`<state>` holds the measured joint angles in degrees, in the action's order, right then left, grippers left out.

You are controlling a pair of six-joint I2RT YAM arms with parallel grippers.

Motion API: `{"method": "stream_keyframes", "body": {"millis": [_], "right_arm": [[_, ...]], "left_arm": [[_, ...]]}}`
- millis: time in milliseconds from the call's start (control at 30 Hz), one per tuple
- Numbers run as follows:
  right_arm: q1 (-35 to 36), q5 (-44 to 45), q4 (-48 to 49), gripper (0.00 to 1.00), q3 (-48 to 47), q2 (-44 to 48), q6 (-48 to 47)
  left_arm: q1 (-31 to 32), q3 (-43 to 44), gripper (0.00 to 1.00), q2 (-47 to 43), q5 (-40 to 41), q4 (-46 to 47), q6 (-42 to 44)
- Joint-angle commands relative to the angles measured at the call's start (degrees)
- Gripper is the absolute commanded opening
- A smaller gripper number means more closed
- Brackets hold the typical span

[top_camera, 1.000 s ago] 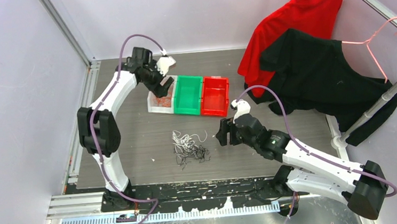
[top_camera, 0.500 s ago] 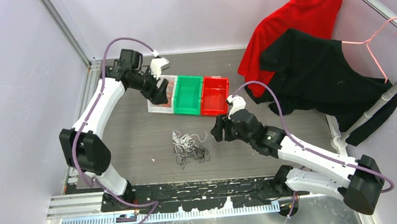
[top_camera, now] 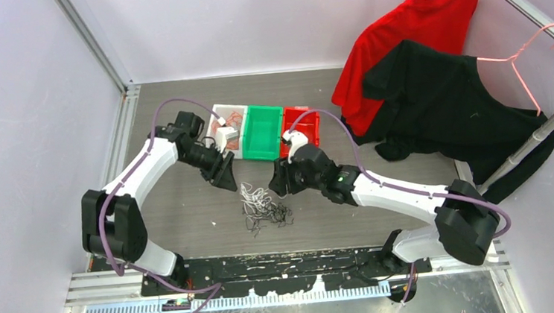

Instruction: Untangle the cables

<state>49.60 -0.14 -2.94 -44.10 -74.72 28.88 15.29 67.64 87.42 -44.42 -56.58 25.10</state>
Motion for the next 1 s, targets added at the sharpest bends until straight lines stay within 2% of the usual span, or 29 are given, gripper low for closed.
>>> {"method": "stream_keyframes", "body": {"millis": [0,167,367,433,567,667,733,800,867,967], "right_arm": [[0.32,1.25,6.15,0.54,1.18,1.56,0.76],[0.31,1.75,8.00,0.54,5.70,5.03,1.86],[1.94,-1.87,6.38,0.55,6.34,3.23,0.30],[3.50,-2.21,6.12,0.55,6.70,1.99,-0.17],[7.50,-0.88,6.90,0.54,7.75,-0.69,-0.26],[9.50,1.34,6.98,0.52,7.81,-3.27,-0.23],[10.01,2.95,7.15,0.47,7.80,-4.35,-0.08],[9.99,5.34,6.53,0.36,7.62,-4.20,0.32],[9.99,7.02,6.12,0.28,8.06,-2.40,0.49],[9.99,8.88,5.09,0.20,10.23,2.36,1.15]], "left_arm": [[0.91,-2.82,0.47,-1.39,-2.76,11.03,-9.12],[5.57,-7.09,0.41,-1.06,2.30,16.35,-10.26],[6.43,-8.16,0.37,1.29,3.06,19.25,-12.04],[6.42,-8.66,0.30,1.83,4.69,20.34,-12.58],[6.42,-9.96,0.10,1.44,7.50,22.23,-12.45],[6.42,-10.96,0.02,0.40,7.91,22.88,-12.45],[6.42,-11.20,0.00,-0.23,8.28,22.82,-12.44],[6.42,-11.07,0.00,-1.08,9.01,21.89,-12.26],[6.42,-10.87,0.00,-2.24,10.28,20.68,-11.40],[6.33,-10.57,0.00,-4.77,12.65,18.76,-9.28]]}}
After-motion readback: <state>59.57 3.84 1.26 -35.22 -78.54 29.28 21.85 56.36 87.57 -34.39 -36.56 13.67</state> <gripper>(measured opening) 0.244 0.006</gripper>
